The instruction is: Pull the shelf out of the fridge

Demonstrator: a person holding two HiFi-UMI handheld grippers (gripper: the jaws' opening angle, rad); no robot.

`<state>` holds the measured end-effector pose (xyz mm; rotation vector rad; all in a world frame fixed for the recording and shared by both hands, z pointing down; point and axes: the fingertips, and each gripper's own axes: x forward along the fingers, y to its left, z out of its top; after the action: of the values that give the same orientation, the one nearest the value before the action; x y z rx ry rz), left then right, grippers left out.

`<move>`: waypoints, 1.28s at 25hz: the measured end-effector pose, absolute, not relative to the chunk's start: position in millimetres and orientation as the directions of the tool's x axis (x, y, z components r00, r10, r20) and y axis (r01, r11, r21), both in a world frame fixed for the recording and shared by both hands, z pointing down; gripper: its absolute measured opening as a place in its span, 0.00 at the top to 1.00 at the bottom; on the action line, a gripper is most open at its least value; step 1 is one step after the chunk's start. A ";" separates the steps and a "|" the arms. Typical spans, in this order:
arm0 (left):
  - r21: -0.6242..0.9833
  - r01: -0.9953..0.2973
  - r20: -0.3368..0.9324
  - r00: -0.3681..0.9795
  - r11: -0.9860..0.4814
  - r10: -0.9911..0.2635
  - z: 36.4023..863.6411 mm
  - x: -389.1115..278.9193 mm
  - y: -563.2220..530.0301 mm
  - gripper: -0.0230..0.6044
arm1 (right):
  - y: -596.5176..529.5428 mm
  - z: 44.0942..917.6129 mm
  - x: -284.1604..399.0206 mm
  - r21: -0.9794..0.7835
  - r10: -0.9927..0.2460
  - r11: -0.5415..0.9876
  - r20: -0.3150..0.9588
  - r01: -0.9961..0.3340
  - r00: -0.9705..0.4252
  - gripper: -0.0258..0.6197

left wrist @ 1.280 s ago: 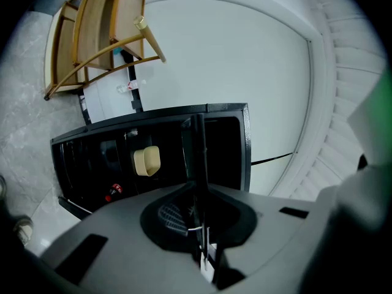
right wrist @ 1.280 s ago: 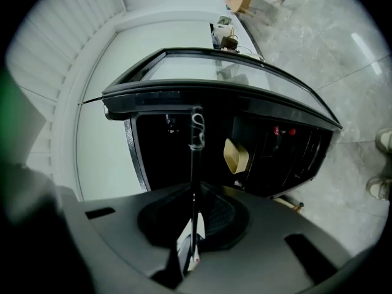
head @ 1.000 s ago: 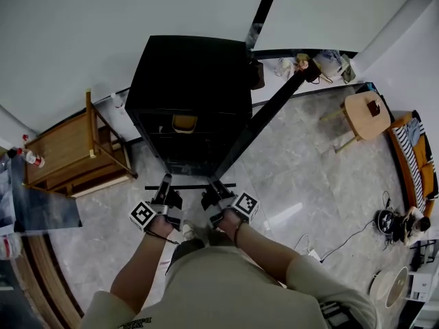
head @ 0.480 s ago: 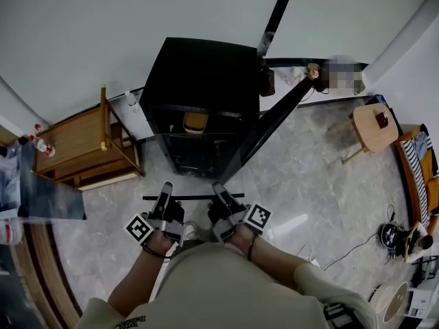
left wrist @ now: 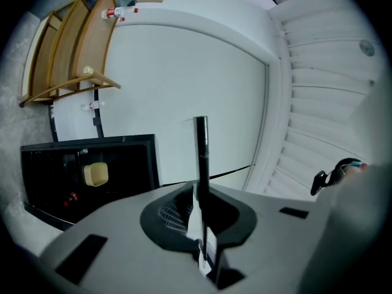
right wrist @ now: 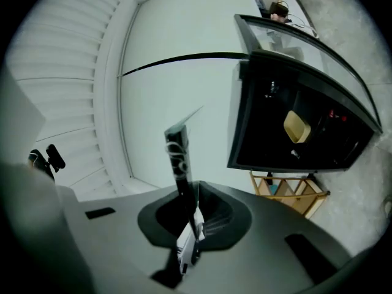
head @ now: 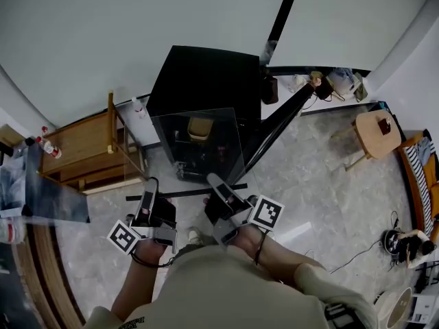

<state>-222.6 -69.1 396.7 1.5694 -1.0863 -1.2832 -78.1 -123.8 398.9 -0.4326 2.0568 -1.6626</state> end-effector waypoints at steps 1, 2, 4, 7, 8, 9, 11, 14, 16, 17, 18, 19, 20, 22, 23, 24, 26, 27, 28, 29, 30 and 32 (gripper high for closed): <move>0.943 -0.122 -0.297 0.112 -0.310 -0.948 385.4 -224.6 -70.9 0.93 | -126.1 387.5 -80.2 -0.970 -0.505 0.237 -0.164 0.047 -0.847 0.95; 0.937 -0.127 -0.310 0.117 -0.324 -0.943 374.1 -226.2 -73.2 0.93 | -128.3 376.7 -81.8 -0.967 -0.501 0.250 -0.176 0.053 -0.847 0.95; 0.924 -0.147 -0.336 0.135 -0.354 -0.932 350.6 -228.5 -79.3 0.93 | -132.9 356.1 -83.9 -0.960 -0.498 0.273 -0.200 0.066 -0.844 0.95; 0.897 -0.181 -0.376 0.164 -0.403 -0.912 314.3 -228.3 -87.7 0.93 | -138.4 325.1 -83.9 -0.946 -0.499 0.308 -0.249 0.098 -0.830 0.95; 0.888 -0.189 -0.391 0.171 -0.419 -0.905 303.0 -228.0 -89.5 0.93 | -139.8 315.2 -83.7 -0.942 -0.498 0.317 -0.262 0.108 -0.827 0.95; 0.880 -0.194 -0.404 0.177 -0.434 -0.897 292.5 -227.9 -91.1 0.93 | -141.0 305.2 -83.5 -0.938 -0.495 0.329 -0.274 0.114 -0.825 0.95; 0.864 -0.202 -0.429 0.185 -0.461 -0.884 273.0 -227.4 -94.2 0.93 | -143.2 284.4 -82.6 -0.924 -0.485 0.366 -0.294 0.115 -0.824 0.95; 0.847 -0.188 -0.466 0.191 -0.498 -0.864 247.3 -224.7 -98.8 0.93 | -145.8 254.4 -79.5 -0.898 -0.468 0.424 -0.327 0.116 -0.821 0.95; 0.835 -0.164 -0.495 0.191 -0.525 -0.847 234.0 -224.0 -101.4 0.93 | -147.5 239.9 -78.5 -0.888 -0.463 0.441 -0.350 0.131 -0.815 0.95; 0.829 -0.158 -0.508 0.191 -0.537 -0.840 228.3 -224.2 -102.3 0.93 | -148.3 234.7 -78.6 -0.885 -0.462 0.442 -0.362 0.144 -0.810 0.95; 0.824 -0.156 -0.516 0.193 -0.545 -0.835 223.3 -224.3 -103.0 0.93 | -149.1 230.5 -78.7 -0.883 -0.461 0.442 -0.373 0.156 -0.805 0.95; 0.819 -0.156 -0.522 0.195 -0.552 -0.830 218.9 -224.1 -103.6 0.93 | -149.8 227.5 -78.6 -0.881 -0.461 0.444 -0.380 0.162 -0.802 0.95; 0.816 -0.156 -0.526 0.199 -0.557 -0.827 215.4 -223.6 -104.1 0.93 | -150.4 225.6 -78.3 -0.879 -0.460 0.446 -0.385 0.166 -0.800 0.95; 0.812 -0.151 -0.532 0.206 -0.564 -0.821 211.5 -222.5 -104.4 0.93 | -150.7 224.1 -77.5 -0.877 -0.459 0.448 -0.389 0.170 -0.799 0.95; 0.811 -0.147 -0.534 0.210 -0.566 -0.819 211.2 -222.2 -104.4 0.93 | -150.3 224.4 -77.2 -0.878 -0.458 0.448 -0.389 0.170 -0.799 0.95; 0.812 -0.144 -0.533 0.213 -0.566 -0.819 212.0 -222.2 -104.4 0.93 | -149.6 225.2 -77.0 -0.878 -0.458 0.448 -0.387 0.169 -0.801 0.95; 0.821 -0.141 -0.521 0.215 -0.554 -0.826 217.1 -222.5 -104.1 0.93 | -147.8 229.3 -77.0 -0.882 -0.460 0.444 -0.376 0.158 -0.804 0.95; 0.827 -0.138 -0.513 0.214 -0.546 -0.831 221.3 -222.7 -104.0 0.93 | -147.2 232.8 -77.0 -0.885 -0.463 0.439 -0.368 0.152 -0.806 0.95; 0.833 -0.134 -0.505 0.213 -0.537 -0.836 225.9 -222.7 -104.0 0.93 | -147.0 237.2 -77.0 -0.890 -0.467 0.432 -0.359 0.146 -0.808 0.95; 0.838 -0.131 -0.497 0.212 -0.529 -0.841 230.6 -222.7 -104.2 0.93 | -147.3 242.0 -77.0 -0.896 -0.471 0.423 -0.348 0.139 -0.810 0.95; 0.844 -0.129 -0.489 0.211 -0.520 -0.847 235.4 -222.6 -104.7 0.93 | -147.9 246.9 -76.9 -0.901 -0.475 0.413 -0.338 0.133 -0.813 0.95; 0.857 -0.125 -0.471 0.208 -0.501 -0.857 245.5 -222.6 -106.3 0.93 | -149.6 256.8 -76.8 -0.911 -0.479 0.395 -0.317 0.121 -0.818 0.95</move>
<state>-222.6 -106.3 245.5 1.7924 -0.9172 -1.3455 -76.8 -149.6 256.8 -0.3055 2.1120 -1.4433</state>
